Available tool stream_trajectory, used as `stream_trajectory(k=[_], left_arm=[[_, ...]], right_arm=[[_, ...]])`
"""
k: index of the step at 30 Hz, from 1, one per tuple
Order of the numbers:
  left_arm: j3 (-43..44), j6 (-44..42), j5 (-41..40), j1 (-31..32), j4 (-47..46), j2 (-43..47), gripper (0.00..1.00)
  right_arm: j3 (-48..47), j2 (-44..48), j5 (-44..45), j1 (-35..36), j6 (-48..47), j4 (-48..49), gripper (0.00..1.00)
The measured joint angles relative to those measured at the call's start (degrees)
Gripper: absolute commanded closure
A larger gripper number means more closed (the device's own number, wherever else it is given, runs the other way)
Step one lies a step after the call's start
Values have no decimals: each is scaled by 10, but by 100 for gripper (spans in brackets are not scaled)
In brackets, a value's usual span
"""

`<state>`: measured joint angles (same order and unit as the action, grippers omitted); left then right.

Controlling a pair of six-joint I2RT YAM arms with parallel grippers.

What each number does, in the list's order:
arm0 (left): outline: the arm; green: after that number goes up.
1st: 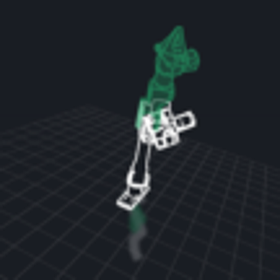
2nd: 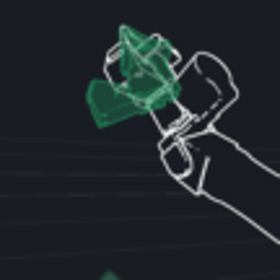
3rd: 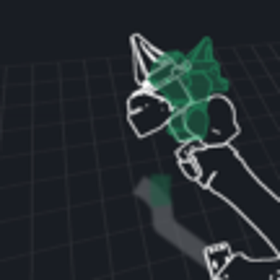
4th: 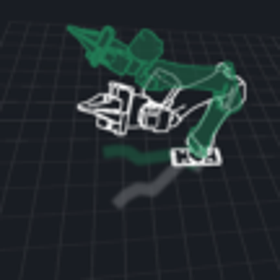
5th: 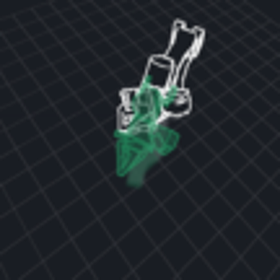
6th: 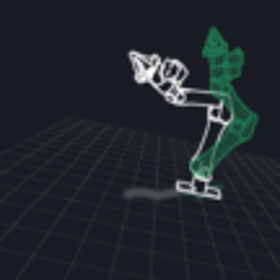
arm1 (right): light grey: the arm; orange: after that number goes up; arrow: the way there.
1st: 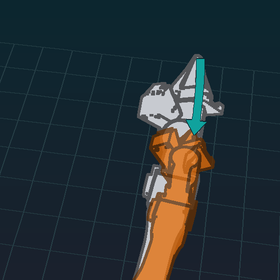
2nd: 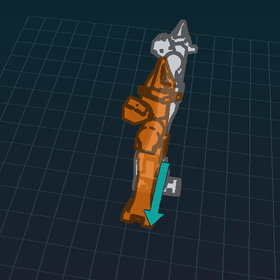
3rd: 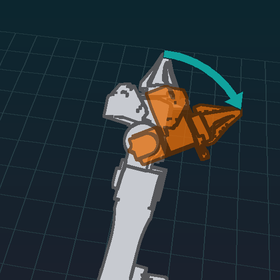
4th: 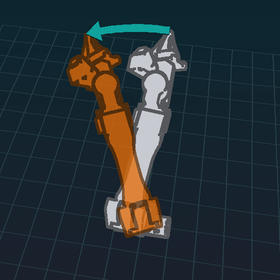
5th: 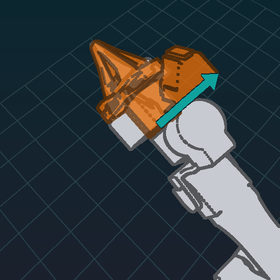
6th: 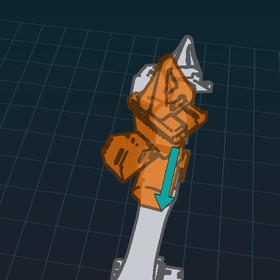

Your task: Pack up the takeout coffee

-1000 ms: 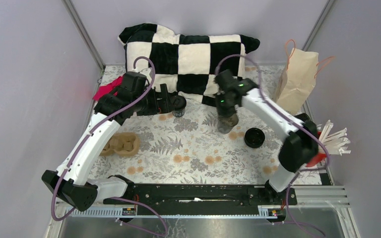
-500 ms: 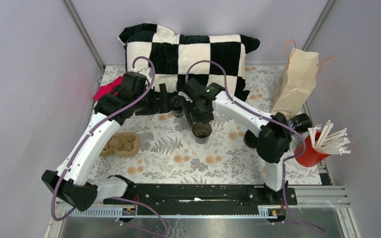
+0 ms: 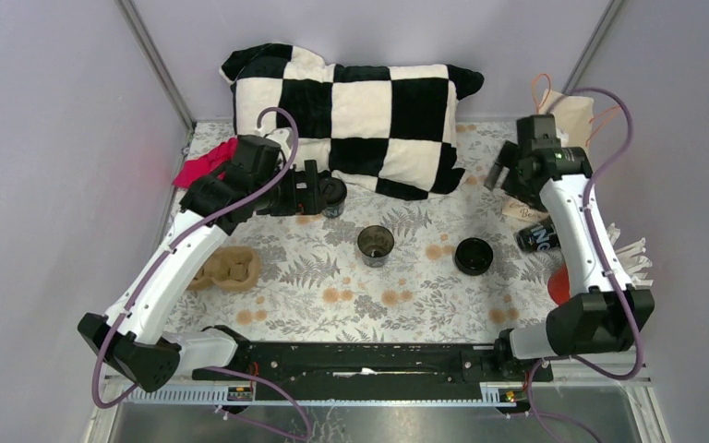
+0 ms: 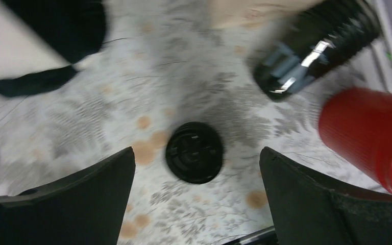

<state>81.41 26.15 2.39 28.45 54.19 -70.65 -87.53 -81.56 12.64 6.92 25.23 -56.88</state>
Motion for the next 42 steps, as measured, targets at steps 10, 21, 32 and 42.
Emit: stream_trajectory(k=[10, 21, 32, 42], left_arm=[[0, -16, -20, 24, 0, 0, 1], [0, -23, -35, 30, 1, 0, 1], [0, -24, -47, 30, 3, 0, 1], [0, -26, -54, 30, 7, -16, 1]], right_arm=[[202, -11, 154, -76, 112, 76, 0], [318, -16, 212, -151, 196, 232, 0], [315, -103, 215, -170, 190, 326, 0], [315, -114, 225, -205, 189, 366, 0]])
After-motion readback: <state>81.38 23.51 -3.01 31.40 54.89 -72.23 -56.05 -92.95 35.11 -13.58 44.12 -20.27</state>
